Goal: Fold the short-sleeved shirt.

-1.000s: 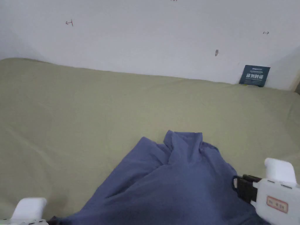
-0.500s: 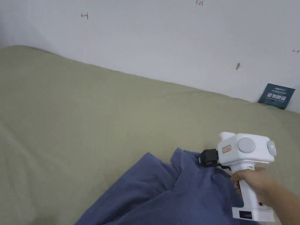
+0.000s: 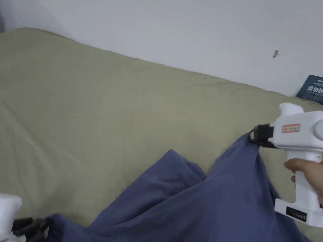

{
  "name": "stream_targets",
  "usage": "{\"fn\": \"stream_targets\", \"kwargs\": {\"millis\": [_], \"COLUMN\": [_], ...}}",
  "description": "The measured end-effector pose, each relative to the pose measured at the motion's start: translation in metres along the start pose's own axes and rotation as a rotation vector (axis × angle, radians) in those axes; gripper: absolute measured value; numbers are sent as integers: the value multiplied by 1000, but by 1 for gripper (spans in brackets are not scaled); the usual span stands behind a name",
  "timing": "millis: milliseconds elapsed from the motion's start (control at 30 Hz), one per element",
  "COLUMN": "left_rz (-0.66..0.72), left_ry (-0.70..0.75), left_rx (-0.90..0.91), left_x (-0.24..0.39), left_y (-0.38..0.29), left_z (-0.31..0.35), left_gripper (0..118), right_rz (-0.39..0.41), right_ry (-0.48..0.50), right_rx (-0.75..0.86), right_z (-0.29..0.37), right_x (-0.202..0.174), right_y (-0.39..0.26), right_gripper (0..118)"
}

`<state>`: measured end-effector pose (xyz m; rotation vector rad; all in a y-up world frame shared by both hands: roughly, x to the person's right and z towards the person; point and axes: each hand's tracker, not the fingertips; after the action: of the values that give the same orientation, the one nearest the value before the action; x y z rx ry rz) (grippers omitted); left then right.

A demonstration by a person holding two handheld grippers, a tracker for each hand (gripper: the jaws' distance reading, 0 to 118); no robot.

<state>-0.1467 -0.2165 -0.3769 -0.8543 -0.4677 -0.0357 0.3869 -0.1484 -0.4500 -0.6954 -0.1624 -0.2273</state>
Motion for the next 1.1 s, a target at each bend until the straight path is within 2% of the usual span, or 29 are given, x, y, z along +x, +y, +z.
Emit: {"fn": "stream_targets", "kwargs": {"millis": [200,300,400,500,633,667,767,800,933,1100], "left_rz": [-73,-122,-160,-212,-298,-296,-318,-336,-369,-391], "left_ry": [-55,-60,-76,-62,-4,-17,-24,-15,19,65], "left_rx": [148,208,261,301,361,366,403,423,474,524], "left_x": [8,9,9,11,19,20,25,29,38,41], "left_y": [70,112,159,209,280,299,349,364,412,455], "left_z": [24,35,44,48,49,50,48,47,44,38], "left_gripper": [2,2,2,2,2,2,2,2,2,2], "right_rz": [-8,63,66,114,103,119,130,122,131,87], "right_ry": [39,-30,-55,-132,-157,-185,-229,-231,-274,-287], "right_rx": [228,340,419,489,575,625,662,668,753,802], "right_z": [66,100,131,155,187,205,222,213,219,222], "right_x": [-8,-15,-13,-10,-4,-17,-22,-10,-7,-1], "right_y": [59,88,120,155,202,201,225,245,277,312], "right_gripper": [2,2,2,2,2,2,2,2,2,2]}}
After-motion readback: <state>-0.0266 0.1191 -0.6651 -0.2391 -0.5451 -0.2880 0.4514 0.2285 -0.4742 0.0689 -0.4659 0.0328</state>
